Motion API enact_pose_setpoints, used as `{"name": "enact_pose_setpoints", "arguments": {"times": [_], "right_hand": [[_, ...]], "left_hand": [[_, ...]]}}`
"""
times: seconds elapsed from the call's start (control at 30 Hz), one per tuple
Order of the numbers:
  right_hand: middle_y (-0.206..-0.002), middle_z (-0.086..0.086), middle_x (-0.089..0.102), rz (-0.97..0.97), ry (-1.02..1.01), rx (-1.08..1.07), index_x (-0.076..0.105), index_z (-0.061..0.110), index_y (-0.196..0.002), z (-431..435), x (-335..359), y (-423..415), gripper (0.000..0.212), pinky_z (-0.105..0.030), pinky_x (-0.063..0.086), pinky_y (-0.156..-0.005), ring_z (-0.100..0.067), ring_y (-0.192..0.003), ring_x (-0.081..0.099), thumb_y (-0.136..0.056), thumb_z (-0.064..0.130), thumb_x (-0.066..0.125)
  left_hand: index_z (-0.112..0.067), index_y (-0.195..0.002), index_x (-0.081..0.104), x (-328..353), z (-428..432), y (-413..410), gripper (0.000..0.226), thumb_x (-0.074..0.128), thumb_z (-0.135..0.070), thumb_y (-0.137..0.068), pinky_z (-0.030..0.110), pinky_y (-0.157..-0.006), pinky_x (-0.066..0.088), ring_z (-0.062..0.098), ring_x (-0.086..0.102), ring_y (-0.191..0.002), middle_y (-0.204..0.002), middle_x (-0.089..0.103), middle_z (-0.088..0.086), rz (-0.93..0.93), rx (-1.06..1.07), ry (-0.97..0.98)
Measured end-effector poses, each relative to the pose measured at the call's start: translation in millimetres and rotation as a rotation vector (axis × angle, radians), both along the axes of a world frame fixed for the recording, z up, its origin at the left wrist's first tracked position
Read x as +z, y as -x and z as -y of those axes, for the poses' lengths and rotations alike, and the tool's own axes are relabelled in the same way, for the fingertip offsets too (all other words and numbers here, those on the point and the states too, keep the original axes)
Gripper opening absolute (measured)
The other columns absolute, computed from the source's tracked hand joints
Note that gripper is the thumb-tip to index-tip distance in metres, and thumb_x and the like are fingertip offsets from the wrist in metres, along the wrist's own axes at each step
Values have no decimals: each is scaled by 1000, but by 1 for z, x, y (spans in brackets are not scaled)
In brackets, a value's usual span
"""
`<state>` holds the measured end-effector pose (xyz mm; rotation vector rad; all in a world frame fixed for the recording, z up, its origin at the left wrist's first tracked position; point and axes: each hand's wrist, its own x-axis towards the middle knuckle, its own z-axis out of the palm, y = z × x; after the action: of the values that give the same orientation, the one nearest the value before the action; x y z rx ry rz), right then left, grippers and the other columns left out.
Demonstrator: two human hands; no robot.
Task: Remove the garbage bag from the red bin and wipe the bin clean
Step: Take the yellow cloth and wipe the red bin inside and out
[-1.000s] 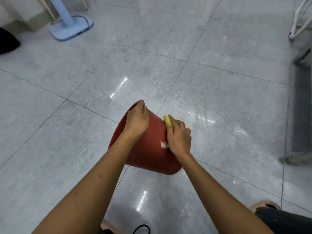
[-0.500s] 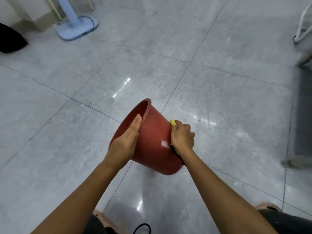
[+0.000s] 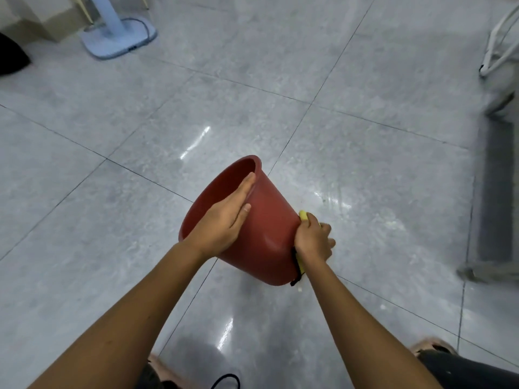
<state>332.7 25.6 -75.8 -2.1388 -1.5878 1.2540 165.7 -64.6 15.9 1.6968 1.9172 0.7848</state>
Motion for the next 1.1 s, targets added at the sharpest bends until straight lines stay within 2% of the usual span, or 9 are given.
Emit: {"name": "enact_pose_setpoints", "arguments": {"times": [0.17,0.27,0.37,0.5,0.73,0.8,0.93,1.0,1.1], "right_hand": [[-143,1,39,-193,-528,291,34,45,-141,16,47,45,49,-40,38,-93,-26,-111,42,-95,50,17],[-143,-3,42,-108,-686,319,35,39,-145,34,38,43,48,-39,42,-91,-26,-105,48,-98,43,25],[-146,-3,39,67,-491,195,37,38,-144,33,3,14,44,-45,41,-96,-32,-112,47,-101,38,31],[-147,-3,36,40,-87,90,42,40,-139,-5,4,4,42,-47,33,-103,-35,-122,38,-101,41,23],[-143,4,42,-154,-608,343,37,45,-140,17,45,48,47,-41,40,-95,-27,-111,46,-96,49,21],[-145,1,41,-22,-597,295,38,42,-142,26,23,29,43,-43,42,-96,-29,-112,47,-99,41,29],[-144,-1,40,92,-235,151,44,36,-139,2,-1,-2,40,-47,39,-99,-34,-116,44,-102,36,30],[-140,-1,43,53,-218,185,48,36,-135,-13,9,8,39,-46,37,-99,-35,-116,43,-101,37,30],[-141,2,44,-74,-398,306,45,42,-136,-6,28,37,40,-43,38,-96,-32,-113,45,-99,39,31]], "left_hand": [[-34,-151,13,3,-14,-10,55,32,-38,-99,-5,-100,13,-17,20,-130,-150,20,-25,33,73,9],[-37,-150,14,2,-13,-10,53,29,-39,-99,-8,-96,13,-31,18,-122,-152,23,-23,69,127,8],[-38,-150,14,0,-9,-8,51,30,-34,-102,-12,-90,13,-40,17,-111,-143,22,-32,136,237,8],[-38,-150,11,3,-12,-13,51,28,-31,-103,-12,-91,11,-27,16,-121,-143,16,-33,180,295,24],[-39,-150,14,5,-36,-20,50,29,-34,-102,-12,-80,17,-21,26,-114,-145,32,-23,207,286,48],[-40,-149,15,3,-35,-12,50,28,-34,-102,-10,-78,19,-28,34,-103,-127,39,-32,178,328,37],[-42,-149,17,-2,-28,-1,49,29,-33,-102,-9,-63,30,-22,41,-63,-76,36,-31,191,392,37],[-40,-149,17,-3,-31,-4,49,29,-34,-102,-10,-64,29,-28,41,-65,-79,39,-34,181,381,34],[-40,-149,15,1,-38,-7,49,28,-35,-102,-9,-79,20,-28,33,-105,-128,39,-37,159,344,41]]}}
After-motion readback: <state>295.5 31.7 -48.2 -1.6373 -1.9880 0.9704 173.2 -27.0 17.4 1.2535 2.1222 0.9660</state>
